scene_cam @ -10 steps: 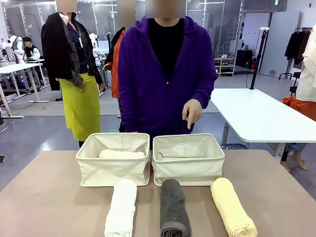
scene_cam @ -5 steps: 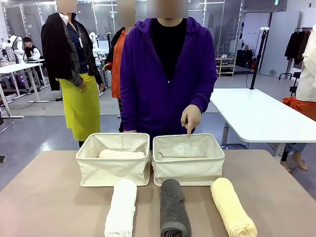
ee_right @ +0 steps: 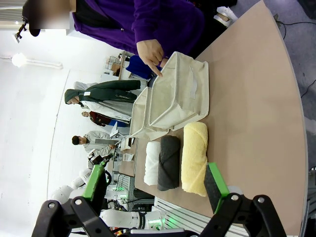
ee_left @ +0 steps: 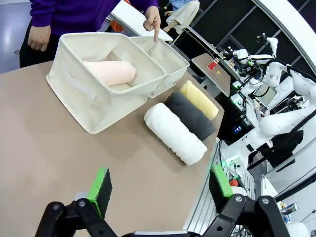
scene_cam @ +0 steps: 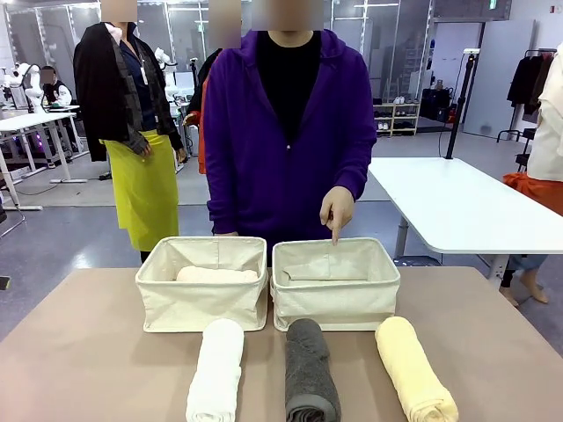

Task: Divide the towels into two baskets.
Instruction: Pick up one hotel-folded towel from the bottom of the table and place it in the Fabric basket indicated by the person.

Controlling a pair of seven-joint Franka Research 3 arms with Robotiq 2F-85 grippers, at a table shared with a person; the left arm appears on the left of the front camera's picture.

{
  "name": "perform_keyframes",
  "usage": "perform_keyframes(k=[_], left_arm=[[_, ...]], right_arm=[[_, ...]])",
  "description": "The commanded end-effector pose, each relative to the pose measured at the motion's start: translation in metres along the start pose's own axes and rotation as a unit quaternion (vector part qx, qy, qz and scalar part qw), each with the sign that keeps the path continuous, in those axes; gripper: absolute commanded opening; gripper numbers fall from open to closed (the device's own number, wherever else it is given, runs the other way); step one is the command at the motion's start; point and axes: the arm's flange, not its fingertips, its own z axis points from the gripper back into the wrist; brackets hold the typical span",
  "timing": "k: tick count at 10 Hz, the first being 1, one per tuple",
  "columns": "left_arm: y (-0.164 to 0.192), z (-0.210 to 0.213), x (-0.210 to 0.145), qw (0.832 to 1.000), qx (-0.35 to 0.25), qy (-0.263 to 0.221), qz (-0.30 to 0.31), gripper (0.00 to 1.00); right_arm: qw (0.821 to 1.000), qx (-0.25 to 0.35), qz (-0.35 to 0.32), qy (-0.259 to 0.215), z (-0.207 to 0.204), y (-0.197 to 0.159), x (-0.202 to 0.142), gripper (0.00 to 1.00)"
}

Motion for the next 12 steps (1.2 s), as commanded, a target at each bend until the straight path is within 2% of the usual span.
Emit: perform_keyframes(k=[1, 3, 4, 7, 12], left_arm=[[-0.001, 0.001, 0.0, 1.0, 0.0, -0.002, 0.0, 1.0], [-0.001, 0.001, 0.0, 1.0, 0.0, -0.002, 0.0, 1.0], [-0.001, 0.001, 0.0, 1.0, 0.0, -0.002, 0.0, 1.0], [-0.001, 0.001, 0.0, 1.0, 0.0, -0.002, 0.0, 1.0], [-0.001, 0.001, 0.0, 1.0, 0.0, -0.002, 0.0, 1.0]], right_arm=[[0.998, -0.049, 0.018, 0.043, -0.015, 0.012, -0.001, 1.0], [0.987, -0.105, 0.016, 0.118, -0.075, 0.023, -0.009, 1.0], [0.976, -0.147, 0.025, 0.161, -0.106, 0.025, -0.018, 1.0], [0.948, -0.207, 0.034, 0.241, -0.189, 0.034, -0.052, 1.0], [0.915, -0.292, 0.087, 0.266, -0.289, 0.032, -0.105, 1.0]])
